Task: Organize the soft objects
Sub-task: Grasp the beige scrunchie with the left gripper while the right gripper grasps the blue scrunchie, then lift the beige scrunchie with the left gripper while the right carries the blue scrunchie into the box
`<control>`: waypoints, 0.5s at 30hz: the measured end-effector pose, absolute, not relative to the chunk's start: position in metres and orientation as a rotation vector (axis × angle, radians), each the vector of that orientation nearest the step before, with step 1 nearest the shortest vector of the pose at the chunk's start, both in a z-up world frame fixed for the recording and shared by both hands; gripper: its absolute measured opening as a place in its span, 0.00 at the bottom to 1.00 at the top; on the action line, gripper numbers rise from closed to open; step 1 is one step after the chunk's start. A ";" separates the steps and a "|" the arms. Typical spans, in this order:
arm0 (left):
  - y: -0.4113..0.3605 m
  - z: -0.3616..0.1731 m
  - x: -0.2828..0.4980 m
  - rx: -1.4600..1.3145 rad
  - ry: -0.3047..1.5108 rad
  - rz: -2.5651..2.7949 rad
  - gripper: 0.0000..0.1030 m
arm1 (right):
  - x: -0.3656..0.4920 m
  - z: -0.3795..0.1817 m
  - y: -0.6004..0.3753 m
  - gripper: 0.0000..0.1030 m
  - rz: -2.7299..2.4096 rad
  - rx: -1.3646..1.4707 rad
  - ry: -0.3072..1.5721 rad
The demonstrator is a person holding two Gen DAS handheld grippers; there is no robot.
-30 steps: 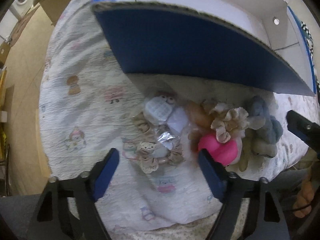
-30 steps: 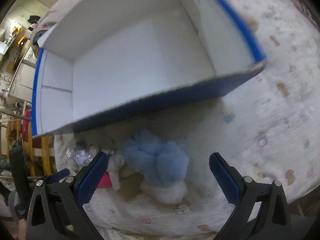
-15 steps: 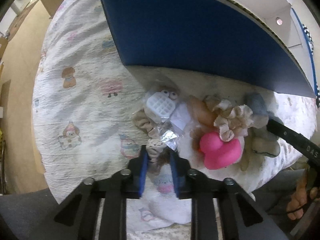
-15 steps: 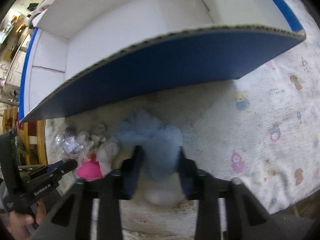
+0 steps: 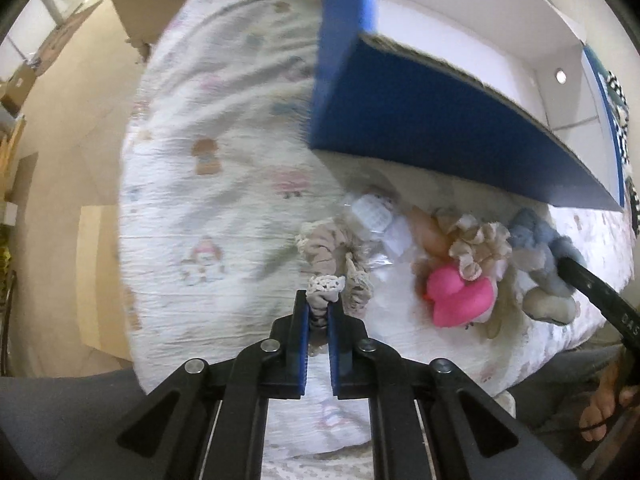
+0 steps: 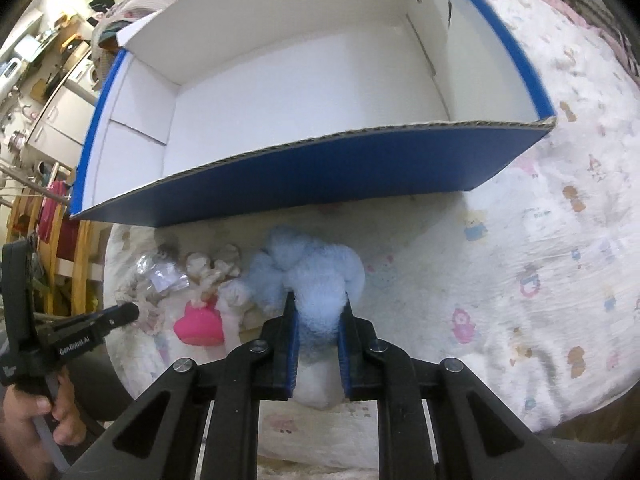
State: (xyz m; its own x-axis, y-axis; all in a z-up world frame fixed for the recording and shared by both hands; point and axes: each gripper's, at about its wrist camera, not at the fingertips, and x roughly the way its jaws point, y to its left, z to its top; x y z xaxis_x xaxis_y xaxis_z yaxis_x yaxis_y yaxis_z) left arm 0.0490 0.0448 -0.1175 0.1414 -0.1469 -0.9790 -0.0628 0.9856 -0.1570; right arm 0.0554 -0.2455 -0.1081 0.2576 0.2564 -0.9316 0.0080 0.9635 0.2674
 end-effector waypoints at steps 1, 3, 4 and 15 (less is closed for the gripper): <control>0.052 -0.113 0.044 -0.176 1.414 -0.047 0.07 | 0.054 -0.106 -0.246 0.17 0.171 0.235 1.295; 0.059 -0.106 0.038 -0.172 1.388 -0.023 0.07 | 0.049 -0.099 -0.248 0.17 0.172 0.234 1.275; 0.065 -0.101 0.035 -0.169 1.369 -0.007 0.07 | 0.047 -0.096 -0.249 0.17 0.172 0.233 1.265; 0.055 -0.074 0.016 -0.098 1.226 0.117 0.07 | 0.025 -0.056 -0.260 0.17 0.158 0.224 1.124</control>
